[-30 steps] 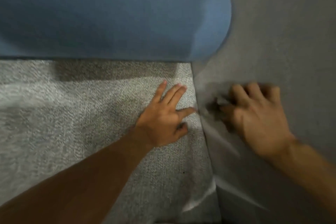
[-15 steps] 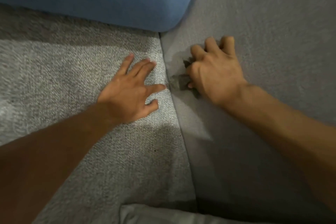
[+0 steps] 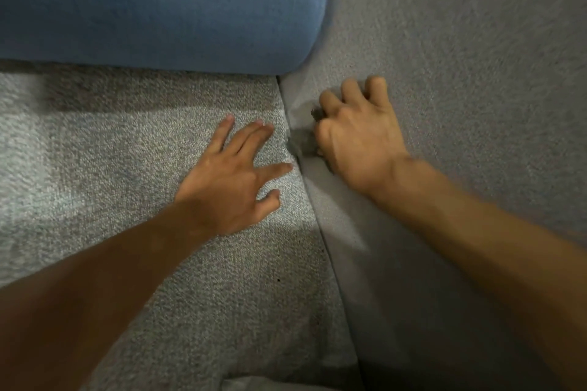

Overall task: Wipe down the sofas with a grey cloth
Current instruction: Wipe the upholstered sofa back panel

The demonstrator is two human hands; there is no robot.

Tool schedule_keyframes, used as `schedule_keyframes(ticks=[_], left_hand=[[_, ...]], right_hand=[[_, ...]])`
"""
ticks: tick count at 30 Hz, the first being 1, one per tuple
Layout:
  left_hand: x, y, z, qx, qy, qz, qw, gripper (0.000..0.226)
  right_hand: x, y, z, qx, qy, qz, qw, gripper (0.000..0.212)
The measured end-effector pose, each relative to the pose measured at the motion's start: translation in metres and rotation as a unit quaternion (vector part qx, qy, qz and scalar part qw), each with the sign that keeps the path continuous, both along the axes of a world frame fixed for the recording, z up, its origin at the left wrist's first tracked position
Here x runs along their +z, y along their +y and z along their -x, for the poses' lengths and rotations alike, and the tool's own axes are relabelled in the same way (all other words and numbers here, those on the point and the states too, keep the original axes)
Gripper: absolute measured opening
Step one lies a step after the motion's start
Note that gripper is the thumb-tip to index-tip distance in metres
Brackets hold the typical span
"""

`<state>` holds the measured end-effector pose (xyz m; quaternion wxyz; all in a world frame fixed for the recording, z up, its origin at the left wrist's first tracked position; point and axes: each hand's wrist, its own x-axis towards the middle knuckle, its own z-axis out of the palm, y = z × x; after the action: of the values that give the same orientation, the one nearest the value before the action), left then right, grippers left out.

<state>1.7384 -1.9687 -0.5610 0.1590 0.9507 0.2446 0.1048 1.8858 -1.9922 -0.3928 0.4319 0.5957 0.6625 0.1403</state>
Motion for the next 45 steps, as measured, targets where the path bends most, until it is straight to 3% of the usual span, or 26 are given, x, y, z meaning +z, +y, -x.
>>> schedule_keyframes(ticks=[2, 4, 6, 9, 13, 15, 17, 21, 24, 26, 28, 31, 34, 36, 39, 41, 43, 45], left_hand=[[-0.001, 0.0, 0.0, -0.003, 0.002, 0.005, 1.0, 0.056], [0.0, 0.001, 0.0, -0.003, 0.001, 0.007, 1.0, 0.056], [0.001, 0.0, 0.002, 0.001, -0.004, 0.012, 1.0, 0.057], [0.002, 0.001, 0.002, 0.001, -0.004, 0.018, 1.0, 0.056], [0.002, 0.002, 0.001, -0.005, -0.003, 0.02, 1.0, 0.056], [0.001, 0.002, 0.001, -0.01, -0.008, 0.022, 1.0, 0.056], [0.0, 0.002, 0.0, -0.008, -0.008, 0.026, 1.0, 0.055], [0.003, 0.002, -0.001, -0.009, 0.001, 0.027, 1.0, 0.055], [0.002, 0.001, 0.0, -0.004, -0.006, 0.032, 0.999, 0.054], [0.0, 0.002, 0.0, -0.006, -0.006, 0.03, 1.0, 0.054], [-0.001, 0.001, -0.001, -0.005, -0.001, 0.027, 1.0, 0.055], [0.004, 0.002, -0.001, -0.006, -0.002, 0.038, 0.999, 0.055], [0.012, 0.003, 0.002, -0.002, -0.006, 0.079, 0.997, 0.054], [0.016, 0.005, 0.0, -0.001, -0.009, 0.114, 0.993, 0.054], [0.027, 0.004, 0.002, 0.033, -0.022, 0.186, 0.982, 0.068], [0.045, -0.003, 0.002, 0.076, -0.054, 0.276, 0.957, 0.078], [0.075, -0.015, 0.001, 0.097, -0.128, 0.369, 0.915, 0.075], [0.126, -0.026, -0.011, 0.072, -0.218, 0.388, 0.893, 0.071]], right_hand=[[0.0, -0.026, 0.003, 0.007, 0.031, 0.024, 0.999, 0.018], [0.001, -0.064, 0.006, -0.005, 0.023, 0.113, 0.993, 0.022], [0.008, -0.086, 0.013, -0.045, 0.044, 0.16, 0.985, 0.013], [0.011, -0.07, 0.011, -0.046, 0.011, 0.142, 0.989, 0.015], [0.002, 0.026, 0.0, 0.019, -0.009, -0.102, 0.995, 0.019], [-0.008, 0.046, -0.002, -0.007, 0.016, -0.155, 0.988, 0.025], [-0.013, 0.029, 0.001, 0.007, 0.02, -0.127, 0.992, 0.03], [-0.004, -0.041, 0.017, -0.031, 0.027, 0.063, 0.997, 0.032], [0.011, -0.025, 0.012, -0.017, 0.025, 0.019, 0.999, 0.032], [0.025, -0.014, 0.003, 0.002, 0.004, -0.062, 0.998, 0.019], [0.037, -0.019, 0.002, -0.019, 0.005, -0.107, 0.994, 0.02], [0.051, -0.065, 0.014, -0.051, 0.013, 0.0, 0.999, 0.022], [0.096, -0.099, 0.014, -0.075, 0.06, 0.027, 0.995, 0.027], [0.147, -0.097, 0.008, -0.061, 0.043, -0.04, 0.996, 0.031], [0.212, -0.089, 0.007, -0.036, 0.022, -0.162, 0.986, 0.015], [0.238, -0.103, 0.009, -0.048, 0.022, -0.211, 0.976, 0.017], [0.25, -0.13, 0.016, -0.072, 0.038, -0.211, 0.974, 0.02], [0.271, -0.155, 0.02, -0.09, 0.051, -0.216, 0.971, 0.02]])
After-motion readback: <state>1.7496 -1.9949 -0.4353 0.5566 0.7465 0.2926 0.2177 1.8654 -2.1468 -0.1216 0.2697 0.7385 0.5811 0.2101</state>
